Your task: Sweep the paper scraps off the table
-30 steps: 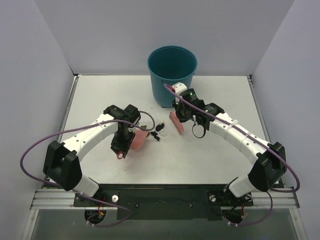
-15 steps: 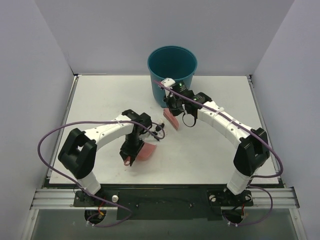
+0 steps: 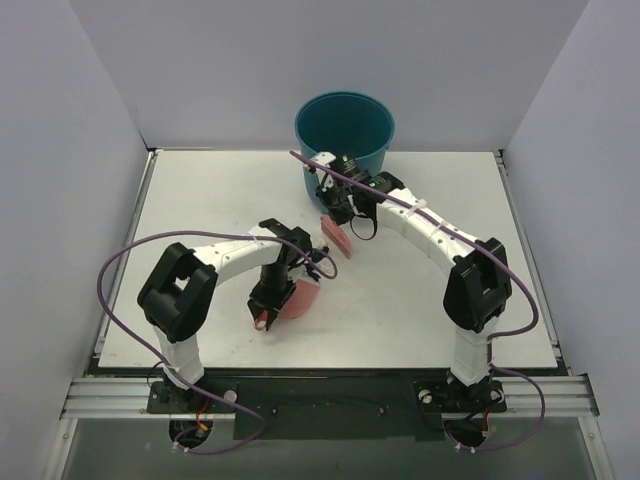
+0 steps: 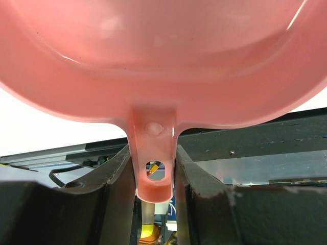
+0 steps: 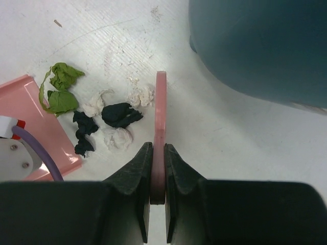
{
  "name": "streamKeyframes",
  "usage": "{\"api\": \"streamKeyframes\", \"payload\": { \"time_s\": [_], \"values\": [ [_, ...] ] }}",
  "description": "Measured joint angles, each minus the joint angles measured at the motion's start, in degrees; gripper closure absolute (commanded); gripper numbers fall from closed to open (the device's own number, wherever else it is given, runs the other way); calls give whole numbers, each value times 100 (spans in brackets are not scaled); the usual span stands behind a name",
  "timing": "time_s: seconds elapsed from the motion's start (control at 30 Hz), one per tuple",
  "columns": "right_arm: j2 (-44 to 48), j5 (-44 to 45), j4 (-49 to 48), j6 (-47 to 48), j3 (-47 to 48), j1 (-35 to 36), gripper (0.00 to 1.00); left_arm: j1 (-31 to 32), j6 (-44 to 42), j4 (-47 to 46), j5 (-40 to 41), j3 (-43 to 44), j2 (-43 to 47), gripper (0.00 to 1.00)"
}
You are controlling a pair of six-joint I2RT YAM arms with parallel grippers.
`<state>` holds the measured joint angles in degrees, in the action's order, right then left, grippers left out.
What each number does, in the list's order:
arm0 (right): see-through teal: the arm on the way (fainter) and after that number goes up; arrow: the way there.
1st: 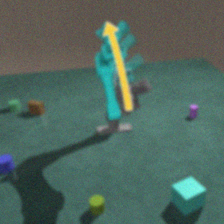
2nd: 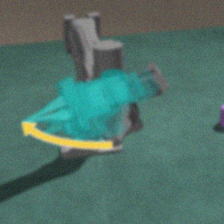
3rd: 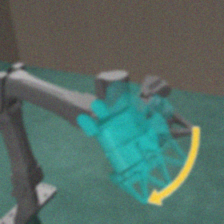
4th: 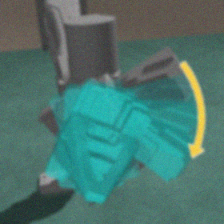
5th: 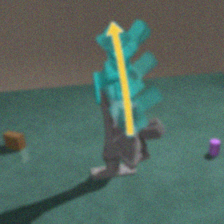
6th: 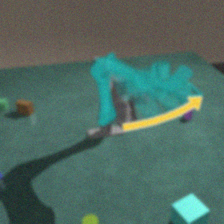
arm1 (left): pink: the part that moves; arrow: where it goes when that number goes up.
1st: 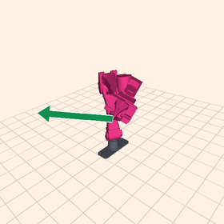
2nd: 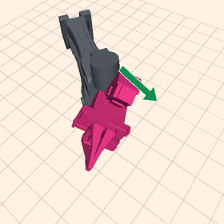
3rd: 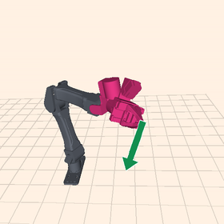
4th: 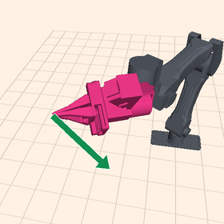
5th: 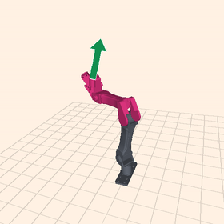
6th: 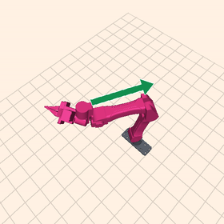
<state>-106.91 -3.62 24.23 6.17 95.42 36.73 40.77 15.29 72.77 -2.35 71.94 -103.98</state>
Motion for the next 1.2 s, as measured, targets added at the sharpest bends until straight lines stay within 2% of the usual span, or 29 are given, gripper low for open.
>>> {"api": "streamKeyframes", "payload": {
  "time_s": [0.23,0.47,0.7,1.03,1.07,1.2],
  "values": [
    [-511,-61,398,87,688,63,100,0,-142,-68,7,267,-289,100],
    [-828,-505,835,308,1211,328,100,-59,-254,-153,28,527,-422,100],
    [-841,-1152,1073,424,1285,389,100,-144,-354,-208,81,621,-551,100],
    [-841,-1628,1102,284,1285,256,100,-155,-234,-533,234,503,-520,100],
    [-841,-1659,1084,245,1285,240,100,-153,-205,-629,245,424,-479,99],
    [-839,-1755,1049,109,1285,225,100,-149,-81,-920,282,177,-299,85]
  ]
}}
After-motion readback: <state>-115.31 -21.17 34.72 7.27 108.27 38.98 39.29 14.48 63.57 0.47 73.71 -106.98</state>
